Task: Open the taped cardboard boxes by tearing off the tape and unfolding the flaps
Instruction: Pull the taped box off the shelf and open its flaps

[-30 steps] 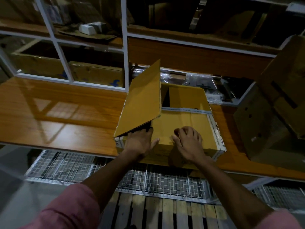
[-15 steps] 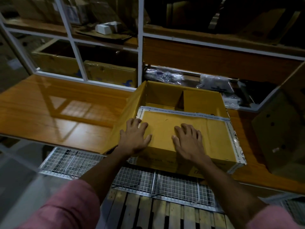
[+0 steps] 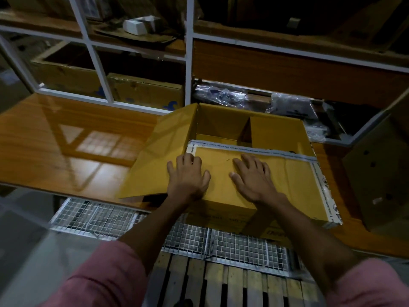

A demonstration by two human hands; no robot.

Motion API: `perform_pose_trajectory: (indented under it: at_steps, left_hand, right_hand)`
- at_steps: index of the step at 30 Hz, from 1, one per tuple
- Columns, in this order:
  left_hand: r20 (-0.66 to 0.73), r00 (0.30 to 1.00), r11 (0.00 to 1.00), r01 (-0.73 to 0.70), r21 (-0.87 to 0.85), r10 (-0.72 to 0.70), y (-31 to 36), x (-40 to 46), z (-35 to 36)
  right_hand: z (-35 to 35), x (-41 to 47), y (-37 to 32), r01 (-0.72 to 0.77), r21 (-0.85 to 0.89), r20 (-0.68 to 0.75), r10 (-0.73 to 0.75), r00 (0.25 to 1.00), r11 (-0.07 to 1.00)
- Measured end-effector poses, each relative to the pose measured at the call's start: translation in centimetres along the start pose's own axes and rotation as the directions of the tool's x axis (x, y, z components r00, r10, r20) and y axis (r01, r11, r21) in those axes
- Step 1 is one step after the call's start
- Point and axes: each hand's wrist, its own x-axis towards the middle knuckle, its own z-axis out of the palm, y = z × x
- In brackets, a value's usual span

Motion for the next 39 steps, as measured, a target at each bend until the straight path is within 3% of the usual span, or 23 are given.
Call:
perform_pose_trajectory:
  at_steps: [4,9,13,17,20,23,25,28,31,33,37,39]
  left_hand:
    - [-0.057,0.997,0.989,0.047,-0.139,-0.055,-0.2,0.3,0.7]
    - [-0.051,0.999,1.000,0.005,-0.014,-0.005,-0.4,0.5,1.0]
    - [0.007,1.000,0.998,-0.008,-0.058,0.008,0.3,1.5,-0.1]
    - [-0.058,0.993,0.994,-0.103,0.021,0.104,2.4,4.6,-4.6]
    - [-0.110,0.986,0.986,-0.110,0.124,0.124,5.0,6.1,-10.2]
    - [-0.136,0.977,0.981,-0.150,0.122,0.167,7.7,5.1,-15.0]
    - [-0.054,0.982,0.982,-0.178,0.065,0.182,9.2,4.0,-17.1]
    - [0.217,0.962,0.984,-0.174,0.020,0.166,10.1,2.7,-19.1]
    - [0.414,0.891,0.974,-0.225,0.043,0.187,10.1,1.0,-20.0]
    - [0.536,0.824,0.977,-0.212,-0.013,0.186,9.8,-0.5,-20.8]
    - [0.810,0.573,0.984,0.028,-0.176,0.129,10.6,-4.2,-21.0]
    - [0.824,0.556,0.990,0.012,-0.139,0.109,11.2,-5.6,-18.9]
  right_hand:
    - [-0.1,2.3,0.0,-0.025,-0.023,0.007,0.025,1.000,0.999]
    - [-2.0,6.0,-0.5,-0.144,-0.105,-0.031,0.141,0.989,0.984]
    - [-5.1,7.3,-0.9,-0.165,-0.079,-0.170,0.150,0.974,0.983]
    - [-9.9,6.7,-0.9,-0.168,-0.011,-0.300,0.157,0.941,0.986]
    - [-14.8,5.2,-0.9,-0.128,0.034,-0.278,0.132,0.952,0.991]
    - [-19.3,2.3,-1.3,-0.052,0.060,-0.227,0.065,0.972,0.997]
    - [-21.2,-0.2,-1.2,-0.020,0.096,-0.086,0.029,0.996,0.995]
    - [-22.3,-3.3,-1.6,-0.027,0.129,0.190,0.002,0.982,0.991]
    - [-22.4,-6.2,-2.2,-0.057,0.191,0.294,-0.002,0.956,0.980]
    - [-22.4,-7.9,-2.7,-0.072,0.221,0.330,-0.005,0.944,0.973]
    - [-20.4,-10.4,-3.1,-0.172,0.351,0.443,-0.002,0.896,0.920]
    - [-18.1,-11.2,-2.9,-0.144,0.364,0.406,-0.018,0.914,0.920]
